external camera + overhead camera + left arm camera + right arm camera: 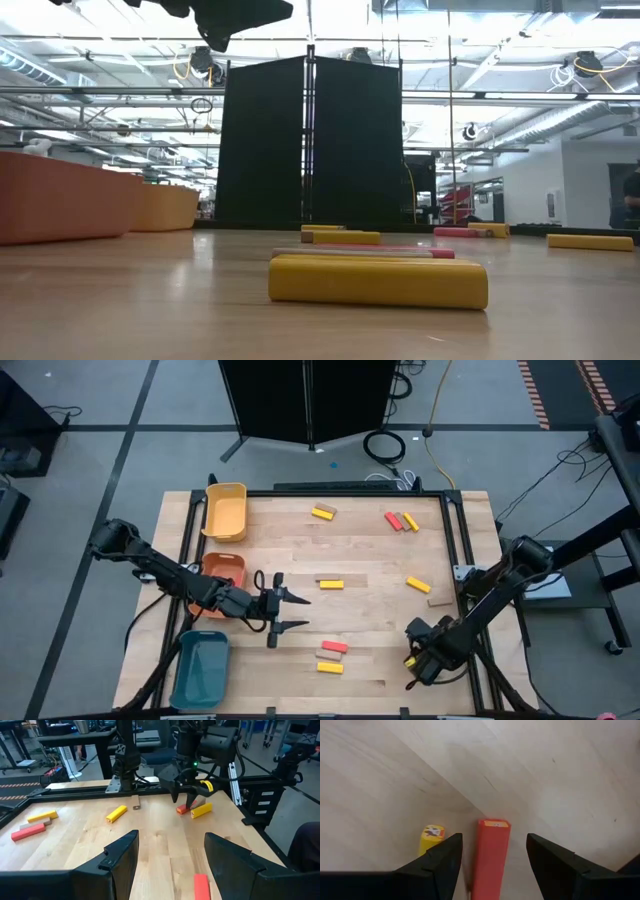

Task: Sort blocks
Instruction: Put the bottom right red block in the orange bin

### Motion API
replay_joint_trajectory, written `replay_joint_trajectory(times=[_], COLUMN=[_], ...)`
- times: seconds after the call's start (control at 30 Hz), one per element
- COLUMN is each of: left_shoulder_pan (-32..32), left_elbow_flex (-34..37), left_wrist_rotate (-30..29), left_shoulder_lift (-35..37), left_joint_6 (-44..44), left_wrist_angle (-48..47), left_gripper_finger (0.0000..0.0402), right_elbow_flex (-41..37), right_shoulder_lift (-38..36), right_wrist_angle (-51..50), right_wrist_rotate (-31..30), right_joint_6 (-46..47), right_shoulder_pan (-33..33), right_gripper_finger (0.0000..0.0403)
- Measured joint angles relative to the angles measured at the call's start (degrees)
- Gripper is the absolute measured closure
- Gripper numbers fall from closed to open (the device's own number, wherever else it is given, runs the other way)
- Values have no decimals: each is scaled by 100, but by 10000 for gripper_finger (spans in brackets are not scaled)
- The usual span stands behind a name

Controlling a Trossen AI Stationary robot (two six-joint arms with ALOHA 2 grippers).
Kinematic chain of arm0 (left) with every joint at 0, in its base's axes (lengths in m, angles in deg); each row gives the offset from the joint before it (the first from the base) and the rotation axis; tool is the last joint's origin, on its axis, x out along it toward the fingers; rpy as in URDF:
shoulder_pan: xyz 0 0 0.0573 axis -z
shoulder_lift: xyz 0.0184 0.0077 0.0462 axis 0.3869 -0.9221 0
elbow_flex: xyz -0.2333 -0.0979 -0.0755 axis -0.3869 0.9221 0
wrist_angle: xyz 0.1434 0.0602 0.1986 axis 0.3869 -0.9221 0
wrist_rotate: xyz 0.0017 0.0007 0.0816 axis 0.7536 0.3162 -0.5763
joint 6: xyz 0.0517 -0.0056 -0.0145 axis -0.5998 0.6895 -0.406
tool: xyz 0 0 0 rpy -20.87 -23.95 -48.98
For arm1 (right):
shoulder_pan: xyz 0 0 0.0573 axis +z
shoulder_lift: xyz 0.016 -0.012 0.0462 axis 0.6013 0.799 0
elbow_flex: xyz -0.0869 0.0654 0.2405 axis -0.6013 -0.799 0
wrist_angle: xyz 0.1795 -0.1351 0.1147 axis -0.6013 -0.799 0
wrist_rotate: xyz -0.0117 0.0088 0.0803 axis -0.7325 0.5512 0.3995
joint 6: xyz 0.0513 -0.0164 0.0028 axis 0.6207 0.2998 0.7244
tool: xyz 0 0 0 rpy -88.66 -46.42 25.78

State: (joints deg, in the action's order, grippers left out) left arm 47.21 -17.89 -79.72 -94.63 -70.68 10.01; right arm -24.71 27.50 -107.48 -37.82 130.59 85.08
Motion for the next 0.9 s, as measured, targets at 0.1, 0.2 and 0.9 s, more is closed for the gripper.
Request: replay_joint_trajectory(times=[0.1,0.2,0.9], left_shoulder_pan=[0,0,0], left_elbow_flex=[0,0,0], left_wrist_rotate=[0,0,0], left_shoulder_lift=[0,0,2], left_joint_6=[-1,-1,-3], left_wrist_angle=[-7,-11,-16], left_gripper_finger=[178,178,178], right_elbow_flex=[0,0,32], right_shoulder_lift=[164,303,361], right_wrist_angle=[46,129,-64], right_wrist_rotate=[49,180,-235], right_joint_6=[-112,-224,-582], right_shoulder_pan=[0,0,-8], right_gripper_finger=[188,188,346])
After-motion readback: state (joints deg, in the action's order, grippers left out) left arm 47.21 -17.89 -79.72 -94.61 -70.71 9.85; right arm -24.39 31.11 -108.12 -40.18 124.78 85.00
